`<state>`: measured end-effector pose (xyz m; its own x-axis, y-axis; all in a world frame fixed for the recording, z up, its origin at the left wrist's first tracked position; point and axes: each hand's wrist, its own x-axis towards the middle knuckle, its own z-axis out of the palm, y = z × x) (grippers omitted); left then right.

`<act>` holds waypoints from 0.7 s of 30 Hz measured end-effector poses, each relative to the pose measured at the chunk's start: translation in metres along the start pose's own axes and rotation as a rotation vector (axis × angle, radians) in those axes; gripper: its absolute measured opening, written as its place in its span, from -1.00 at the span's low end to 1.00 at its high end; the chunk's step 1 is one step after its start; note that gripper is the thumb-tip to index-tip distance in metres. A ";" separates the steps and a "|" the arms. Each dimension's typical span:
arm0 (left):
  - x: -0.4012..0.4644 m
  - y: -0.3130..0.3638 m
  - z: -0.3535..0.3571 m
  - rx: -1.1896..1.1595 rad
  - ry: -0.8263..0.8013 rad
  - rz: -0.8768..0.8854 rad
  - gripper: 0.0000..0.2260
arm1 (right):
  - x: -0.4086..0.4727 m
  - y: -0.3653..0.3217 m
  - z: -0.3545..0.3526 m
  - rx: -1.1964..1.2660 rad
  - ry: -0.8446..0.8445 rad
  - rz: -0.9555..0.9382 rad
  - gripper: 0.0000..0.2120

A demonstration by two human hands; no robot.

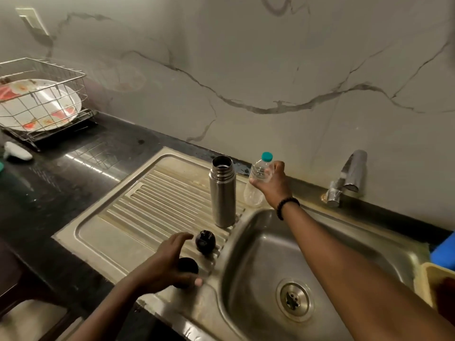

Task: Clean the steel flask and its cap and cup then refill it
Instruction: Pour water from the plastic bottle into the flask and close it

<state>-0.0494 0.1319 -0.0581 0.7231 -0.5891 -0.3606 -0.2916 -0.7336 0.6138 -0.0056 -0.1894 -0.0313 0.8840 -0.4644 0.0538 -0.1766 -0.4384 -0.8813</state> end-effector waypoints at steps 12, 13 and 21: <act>0.002 -0.008 0.014 -0.105 0.283 0.001 -0.17 | 0.008 0.033 0.035 -0.113 -0.044 0.021 -0.26; 0.009 -0.006 0.013 -0.096 0.316 -0.002 -0.20 | 0.009 0.034 0.037 -0.105 -0.048 0.027 -0.22; 0.054 0.005 0.011 0.050 0.209 0.023 -0.14 | 0.009 0.048 0.038 -0.068 -0.030 0.191 -0.04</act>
<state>-0.0183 0.0928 -0.0820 0.8283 -0.5269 -0.1905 -0.3367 -0.7399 0.5825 0.0104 -0.1856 -0.0905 0.8438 -0.5217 -0.1262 -0.3703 -0.3955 -0.8405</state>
